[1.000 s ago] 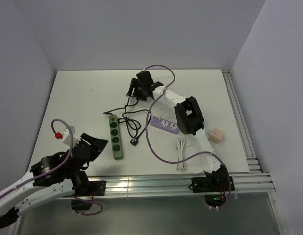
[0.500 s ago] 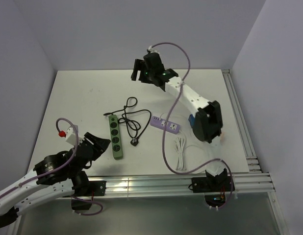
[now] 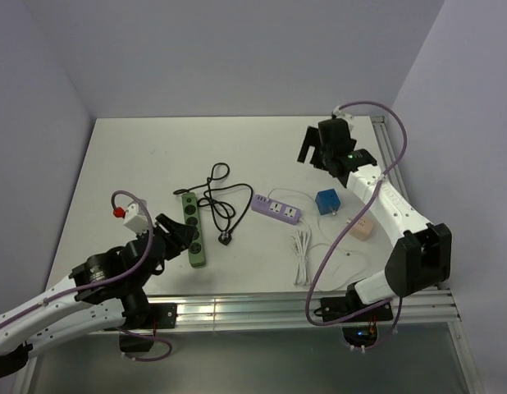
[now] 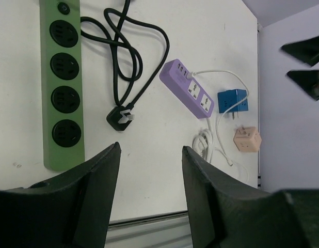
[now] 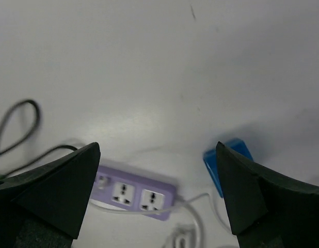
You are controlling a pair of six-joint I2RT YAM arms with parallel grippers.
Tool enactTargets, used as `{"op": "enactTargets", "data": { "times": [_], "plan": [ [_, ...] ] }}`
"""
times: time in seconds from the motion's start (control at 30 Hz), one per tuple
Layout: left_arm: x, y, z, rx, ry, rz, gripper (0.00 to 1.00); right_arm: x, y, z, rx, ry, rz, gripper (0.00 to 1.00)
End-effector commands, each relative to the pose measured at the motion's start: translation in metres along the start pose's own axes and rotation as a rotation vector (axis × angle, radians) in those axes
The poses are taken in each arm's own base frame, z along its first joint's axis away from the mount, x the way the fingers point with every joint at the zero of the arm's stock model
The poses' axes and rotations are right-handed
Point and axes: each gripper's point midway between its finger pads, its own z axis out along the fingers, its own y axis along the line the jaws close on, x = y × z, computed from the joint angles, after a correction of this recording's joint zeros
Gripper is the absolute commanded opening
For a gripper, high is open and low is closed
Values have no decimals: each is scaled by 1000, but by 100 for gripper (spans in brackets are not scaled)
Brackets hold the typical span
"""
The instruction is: Insert the plug
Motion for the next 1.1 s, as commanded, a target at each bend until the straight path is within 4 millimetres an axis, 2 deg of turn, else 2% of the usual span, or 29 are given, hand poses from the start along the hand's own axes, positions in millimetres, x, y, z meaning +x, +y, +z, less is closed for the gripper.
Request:
{"op": "enactTargets", "data": {
  "times": [0.0, 0.13, 0.23, 0.43, 0.6, 0.77, 0.9, 1.07],
  "plan": [
    [-7, -21, 3, 70, -33, 47, 57, 34, -30, -1, 55, 80, -94, 100],
    [0, -30, 9, 107, -20, 60, 57, 51, -57, 13, 129, 122, -120, 100],
    [6, -30, 12, 102, -4, 71, 58, 67, -77, 32, 213, 185, -157, 100],
    [12, -25, 11, 104, 21, 57, 58, 84, -94, 51, 287, 231, -192, 100],
    [11, -20, 6, 116, 20, 32, 58, 100, -95, 59, 239, 289, -197, 99],
    [9, -20, 6, 116, 15, 29, 58, 113, -102, 63, 263, 334, -196, 95],
    [12, -22, 7, 116, 26, 38, 58, 120, -99, 59, 226, 353, -188, 90],
    [17, -21, 9, 111, 42, 42, 58, 126, -97, 54, 196, 357, -188, 90]
  ]
}}
